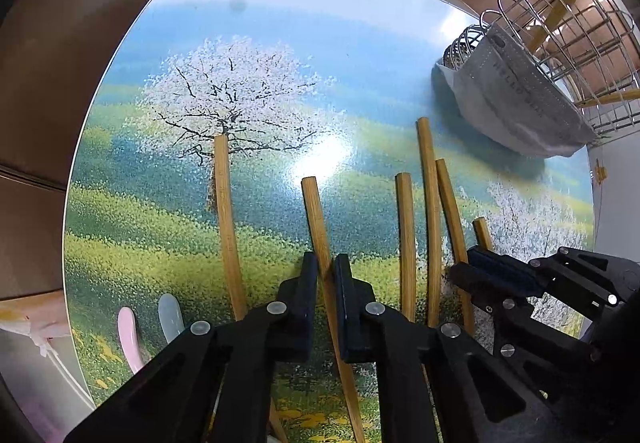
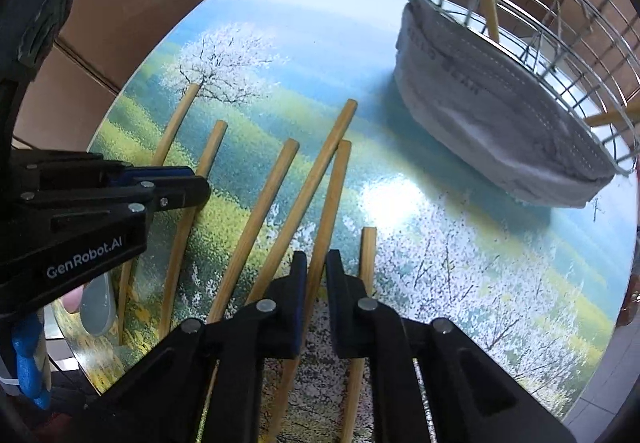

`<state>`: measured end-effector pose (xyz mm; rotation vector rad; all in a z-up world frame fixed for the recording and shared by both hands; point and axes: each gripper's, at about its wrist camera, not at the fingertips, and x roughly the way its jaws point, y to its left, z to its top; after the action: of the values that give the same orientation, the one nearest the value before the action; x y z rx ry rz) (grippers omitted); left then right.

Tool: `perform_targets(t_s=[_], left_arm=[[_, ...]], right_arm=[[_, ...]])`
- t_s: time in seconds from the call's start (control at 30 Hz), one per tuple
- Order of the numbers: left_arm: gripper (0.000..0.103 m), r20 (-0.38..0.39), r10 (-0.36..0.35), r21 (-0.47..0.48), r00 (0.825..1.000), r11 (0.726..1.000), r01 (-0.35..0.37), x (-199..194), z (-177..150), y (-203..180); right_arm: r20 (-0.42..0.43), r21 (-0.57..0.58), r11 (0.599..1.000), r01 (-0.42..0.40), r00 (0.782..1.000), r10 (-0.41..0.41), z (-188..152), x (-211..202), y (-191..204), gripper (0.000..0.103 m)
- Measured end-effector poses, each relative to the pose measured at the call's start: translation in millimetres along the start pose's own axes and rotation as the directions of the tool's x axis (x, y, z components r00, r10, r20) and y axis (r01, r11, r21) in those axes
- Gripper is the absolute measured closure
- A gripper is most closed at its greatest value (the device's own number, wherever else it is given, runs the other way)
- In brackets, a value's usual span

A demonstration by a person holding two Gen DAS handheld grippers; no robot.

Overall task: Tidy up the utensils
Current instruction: 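Close the right tool on a chopstick while the left tool grasps another chopstick, then lift both held chopsticks upright and carry them over the wire basket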

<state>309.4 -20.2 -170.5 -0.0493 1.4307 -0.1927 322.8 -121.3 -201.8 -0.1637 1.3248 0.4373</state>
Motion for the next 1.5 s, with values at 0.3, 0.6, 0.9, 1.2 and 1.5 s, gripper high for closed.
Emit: perform_targets(t_s=[0.3, 0.6, 0.9, 1.2, 1.5], left_arm=[[0.096, 0.027, -0.003, -0.017, 1.000, 1.000, 0.003, 0, -6, -7], [0.097, 0.090, -0.025, -0.020, 0.996, 0.999, 0.027, -28, -18, -1], [0.097, 0.201, -0.070, -0.001, 0.977, 0.997, 0.072, -73, -48, -5], [0.097, 0.351, -0.127, 0.004, 0.927, 0.991, 0.135, -130, -74, -2], [0.098, 0.490, -0.156, 0.045, 0.858, 0.987, 0.154, -185, -90, -16]], right_arm=[[0.022, 0.020, 1.000, 0.011, 1.000, -0.011, -1, 1, 4, 0.096], [0.099, 0.033, 0.999, -0.010, 0.995, 0.007, -18, -28, -3, 0.096], [0.218, 0.028, 0.999, -0.038, 0.976, 0.031, -58, -80, 8, 0.096], [0.356, 0.038, 0.997, -0.067, 0.933, 0.049, -90, -136, 16, 0.096], [0.492, 0.070, 0.995, -0.072, 0.870, 0.028, -101, -196, 4, 0.096]])
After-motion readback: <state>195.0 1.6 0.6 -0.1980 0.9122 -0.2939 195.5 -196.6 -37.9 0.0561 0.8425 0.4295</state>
